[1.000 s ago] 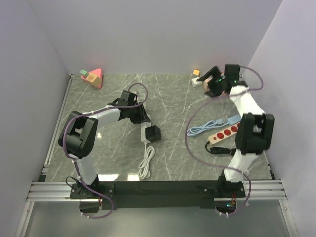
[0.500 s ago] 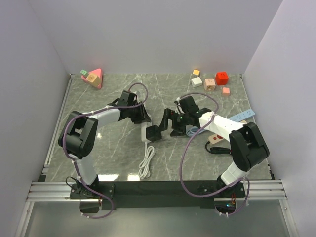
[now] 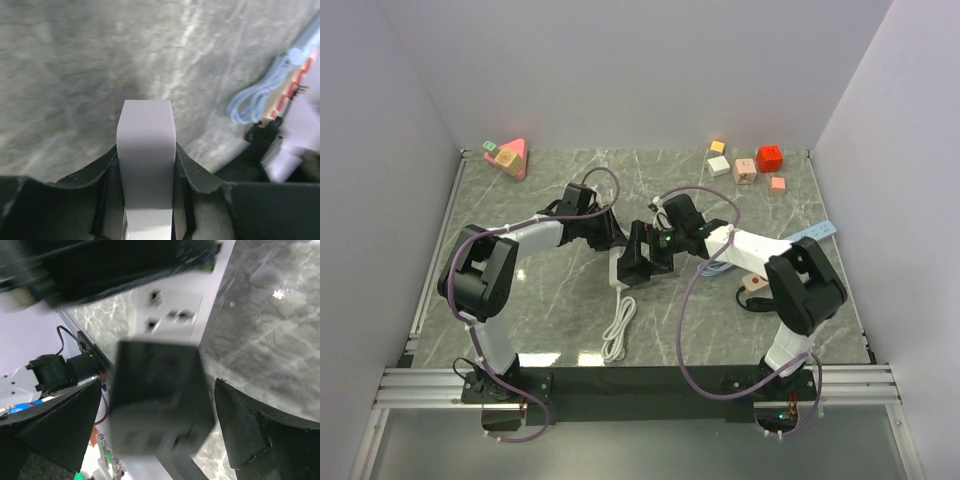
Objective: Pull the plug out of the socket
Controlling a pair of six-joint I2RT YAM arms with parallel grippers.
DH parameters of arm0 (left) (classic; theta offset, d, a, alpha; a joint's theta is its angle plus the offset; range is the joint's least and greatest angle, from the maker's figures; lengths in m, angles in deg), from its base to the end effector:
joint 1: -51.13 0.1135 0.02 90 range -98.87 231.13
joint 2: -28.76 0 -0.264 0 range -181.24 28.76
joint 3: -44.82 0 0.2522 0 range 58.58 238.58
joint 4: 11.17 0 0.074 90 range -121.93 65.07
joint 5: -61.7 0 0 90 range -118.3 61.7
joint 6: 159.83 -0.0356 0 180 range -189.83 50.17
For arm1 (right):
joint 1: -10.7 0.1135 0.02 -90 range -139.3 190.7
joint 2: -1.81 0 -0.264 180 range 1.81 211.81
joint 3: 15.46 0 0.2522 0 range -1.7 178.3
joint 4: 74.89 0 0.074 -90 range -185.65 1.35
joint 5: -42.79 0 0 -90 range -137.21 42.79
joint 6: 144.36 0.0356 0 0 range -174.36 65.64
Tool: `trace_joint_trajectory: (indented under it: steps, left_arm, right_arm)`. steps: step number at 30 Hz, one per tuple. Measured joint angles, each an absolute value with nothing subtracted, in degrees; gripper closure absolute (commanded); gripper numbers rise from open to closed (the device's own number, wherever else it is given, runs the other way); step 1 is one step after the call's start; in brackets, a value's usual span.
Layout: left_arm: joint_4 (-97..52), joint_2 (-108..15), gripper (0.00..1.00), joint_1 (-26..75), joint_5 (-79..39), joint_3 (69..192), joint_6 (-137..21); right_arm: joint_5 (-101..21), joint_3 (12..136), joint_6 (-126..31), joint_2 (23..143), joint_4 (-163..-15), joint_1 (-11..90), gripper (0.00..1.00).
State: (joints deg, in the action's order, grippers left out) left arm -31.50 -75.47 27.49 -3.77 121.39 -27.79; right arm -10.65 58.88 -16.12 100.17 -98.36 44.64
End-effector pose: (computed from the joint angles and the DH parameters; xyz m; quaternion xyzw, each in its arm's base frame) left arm 0.3417 -0.1657 0.1733 -0.0707 0.9127 -0.3566 0.1867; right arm 0.2852 0.2175 0.1964 -0.0804 0.8886 0.4390 0.1060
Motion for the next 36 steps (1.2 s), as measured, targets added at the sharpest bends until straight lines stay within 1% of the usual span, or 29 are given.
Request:
trace_joint_trajectory:
  steps: [2, 6, 7, 8, 9, 10, 11, 13, 14, 15, 17, 18, 20, 25, 28, 30, 31, 32, 33, 34, 36]
  left_arm:
    - [-30.6, -75.3, 0.99, 27.4, -2.5, 121.4, -26.9]
    - [-29.4, -75.0, 0.99, 27.3, -1.3, 121.4, -26.5]
    - [-29.2, -75.0, 0.99, 27.3, -1.1, 121.4, -26.3]
    - [-29.2, -75.0, 0.99, 27.3, -1.1, 121.4, -26.4]
    - [-29.2, -74.9, 0.99, 27.3, -1.1, 121.4, -26.3]
    - [-29.1, -74.9, 0.93, 27.4, -1.1, 121.4, -26.3]
    - [-29.2, -74.9, 0.74, 27.4, -1.1, 121.4, -26.2]
    - [-29.1, -74.8, 0.57, 27.4, -1.0, 121.4, -26.1]
    - [-29.1, -74.8, 0.44, 27.4, -1.0, 121.4, -26.1]
    - [-29.0, -74.7, 0.39, 27.4, -0.9, 121.3, -25.9]
    - [-29.1, -73.7, 0.33, 27.2, -0.7, 120.8, -25.1]
    - [-29.3, -73.1, 0.31, 27.0, -0.7, 120.6, -25.1]
    - [-29.9, -71.6, 0.30, 26.0, -0.7, 120.1, -24.9]
    - [-28.0, -69.5, 0.30, 24.6, -3.0, 117.0, -24.0]
    - [-28.2, -70.0, 0.33, 24.0, -4.4, 115.4, -23.4]
    - [-27.7, -71.1, 0.48, 23.4, -4.8, 115.2, -22.8]
    - [-27.2, -71.4, 0.57, 23.2, -4.8, 115.2, -22.5]
    - [-26.4, -71.8, 0.85, 22.9, -4.7, 115.2, -22.3]
    - [-25.5, -72.0, 0.96, 22.6, -4.1, 115.3, -22.4]
    - [-25.2, -72.1, 1.00, 22.4, -4.0, 115.3, -22.5]
    - [-25.2, -72.4, 0.99, 22.3, -4.2, 115.4, -22.3]
  right_arm:
    - [-10.0, 59.1, -15.8, 102.6, -97.3, 44.9, 0.04]
    - [-8.2, 59.2, -14.7, 104.2, -96.1, 45.2, 0.40]
    - [-8.0, 59.3, -14.4, 104.1, -95.7, 45.2, 0.63]
    - [-8.4, 59.3, -13.8, 104.1, -95.8, 45.3, 0.74]
    - [-8.3, 59.3, -13.7, 104.1, -95.6, 45.3, 0.87]
    - [-8.4, 59.3, -13.7, 104.1, -95.5, 45.3, 1.00]
    - [-8.5, 59.3, -13.7, 104.0, -95.5, 45.3, 1.00]
    - [-8.7, 59.3, -13.8, 103.7, -95.8, 45.3, 1.00]
    - [-8.7, 59.3, -13.8, 103.7, -96.0, 45.3, 1.00]
    - [-8.8, 59.3, -14.2, 103.6, -96.2, 45.3, 1.00]
    - [-9.5, 59.4, -14.7, 103.5, -96.6, 45.3, 1.00]
    - [-9.8, 59.5, -14.8, 103.5, -97.0, 45.3, 1.00]
    - [-10.5, 60.2, -15.1, 103.6, -98.1, 45.3, 1.00]
    - [-10.3, 62.3, -15.6, 103.6, -100.4, 45.0, 1.00]
    - [-9.5, 62.9, -15.7, 103.6, -100.4, 44.9, 1.00]
    - [-9.2, 63.0, -15.6, 103.6, -100.5, 45.0, 1.00]
    - [-9.1, 63.0, -15.5, 103.6, -100.6, 45.0, 1.00]
    - [-9.0, 63.0, -15.4, 103.7, -100.9, 45.0, 1.00]
    - [-8.8, 63.0, -15.4, 103.7, -101.1, 45.0, 1.00]
    - [-8.8, 63.0, -15.2, 103.7, -101.4, 45.0, 1.00]
    - [-8.7, 63.0, -15.2, 103.7, -101.6, 44.9, 1.00]
